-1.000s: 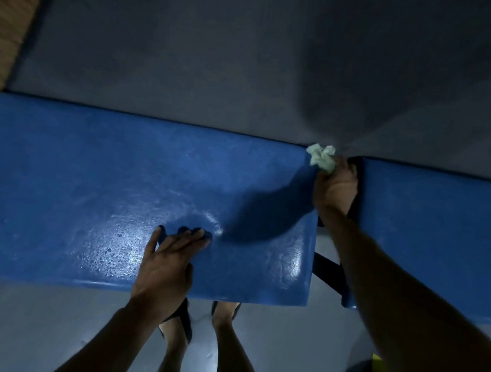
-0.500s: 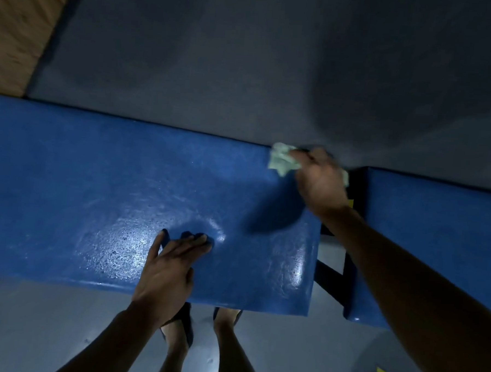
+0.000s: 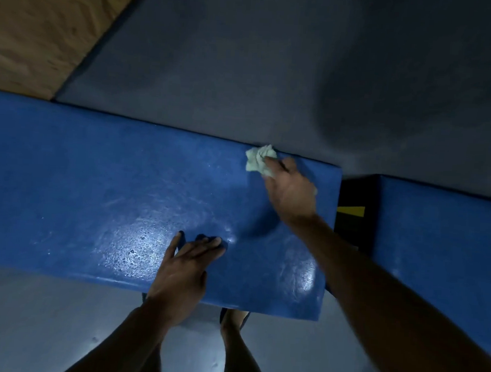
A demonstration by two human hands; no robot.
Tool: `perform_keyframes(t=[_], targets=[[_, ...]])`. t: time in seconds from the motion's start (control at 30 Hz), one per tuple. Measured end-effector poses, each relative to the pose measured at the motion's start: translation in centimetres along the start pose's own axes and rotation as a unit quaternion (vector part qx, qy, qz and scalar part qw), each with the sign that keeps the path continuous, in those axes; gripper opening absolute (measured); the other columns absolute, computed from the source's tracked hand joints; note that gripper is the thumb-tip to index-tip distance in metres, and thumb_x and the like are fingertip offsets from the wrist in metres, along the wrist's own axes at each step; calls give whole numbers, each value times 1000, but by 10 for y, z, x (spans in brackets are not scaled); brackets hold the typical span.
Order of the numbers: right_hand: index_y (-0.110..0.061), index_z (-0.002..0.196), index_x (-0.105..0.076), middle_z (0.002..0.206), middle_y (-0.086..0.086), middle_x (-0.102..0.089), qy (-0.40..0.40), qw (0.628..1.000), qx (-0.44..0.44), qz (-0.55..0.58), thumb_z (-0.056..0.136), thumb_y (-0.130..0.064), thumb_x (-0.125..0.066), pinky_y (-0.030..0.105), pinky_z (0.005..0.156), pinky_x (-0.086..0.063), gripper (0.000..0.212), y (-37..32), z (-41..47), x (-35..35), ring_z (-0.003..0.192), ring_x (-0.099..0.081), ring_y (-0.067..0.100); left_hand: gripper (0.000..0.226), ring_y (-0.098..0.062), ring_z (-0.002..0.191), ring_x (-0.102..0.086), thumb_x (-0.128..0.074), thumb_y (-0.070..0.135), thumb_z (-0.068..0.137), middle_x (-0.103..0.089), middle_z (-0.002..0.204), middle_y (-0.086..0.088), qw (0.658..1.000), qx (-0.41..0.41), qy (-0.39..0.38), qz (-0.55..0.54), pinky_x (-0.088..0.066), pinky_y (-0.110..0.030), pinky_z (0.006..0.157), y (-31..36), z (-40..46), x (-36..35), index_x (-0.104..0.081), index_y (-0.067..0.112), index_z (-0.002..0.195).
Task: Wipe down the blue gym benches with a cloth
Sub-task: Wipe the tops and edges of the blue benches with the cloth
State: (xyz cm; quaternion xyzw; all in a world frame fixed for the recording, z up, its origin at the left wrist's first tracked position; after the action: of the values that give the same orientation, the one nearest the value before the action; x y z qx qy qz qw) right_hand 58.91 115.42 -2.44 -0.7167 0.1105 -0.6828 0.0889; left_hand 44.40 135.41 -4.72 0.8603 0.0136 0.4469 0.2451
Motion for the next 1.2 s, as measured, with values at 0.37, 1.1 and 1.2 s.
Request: perform_keyframes(t=[0.37, 1.1, 1.2], targets=[[-15, 119, -61, 109, 22, -62, 59, 934, -352, 24, 94, -37, -52, 44, 77, -48, 35, 69, -34, 17, 98, -60, 43, 58, -17, 125, -41, -38, 14, 75, -64, 127, 7, 988, -98, 106, -55, -18, -26, 114, -34, -3, 71, -62, 24, 127], [-17, 125, -57, 116, 13, -59, 55, 904, -418, 69, 99, -30, -45, 35, 71, -38, 31, -94, 7, -46, 104, -59, 33, 63, -29, 124, -52, -42, 24, 73, -52, 144, -3, 991, -6, 79, 109, -34, -53, 108, -178, -6, 105, -58, 17, 133], [-18, 130, -52, 121, 11, -58, -13, 968, -245, 54, 101, -23, -40, 36, 76, -47, 32, -203, 35, -78, 99, -64, 30, 64, -29, 124, -51, -50, 19, 68, -54, 142, -3, 991, -6, 80, 107, -32, -52, 109, -178, -5, 106, -59, 17, 131]])
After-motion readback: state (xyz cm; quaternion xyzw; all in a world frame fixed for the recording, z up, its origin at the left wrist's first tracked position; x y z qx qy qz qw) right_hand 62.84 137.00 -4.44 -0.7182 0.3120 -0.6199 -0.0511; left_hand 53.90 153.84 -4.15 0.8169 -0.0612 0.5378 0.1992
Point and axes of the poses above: each hand's wrist, its own z-axis towards the middle knuckle, its own x-axis out of the back of the hand, y = z × x, the point moved 8 cm from there along z, towards the middle knuckle
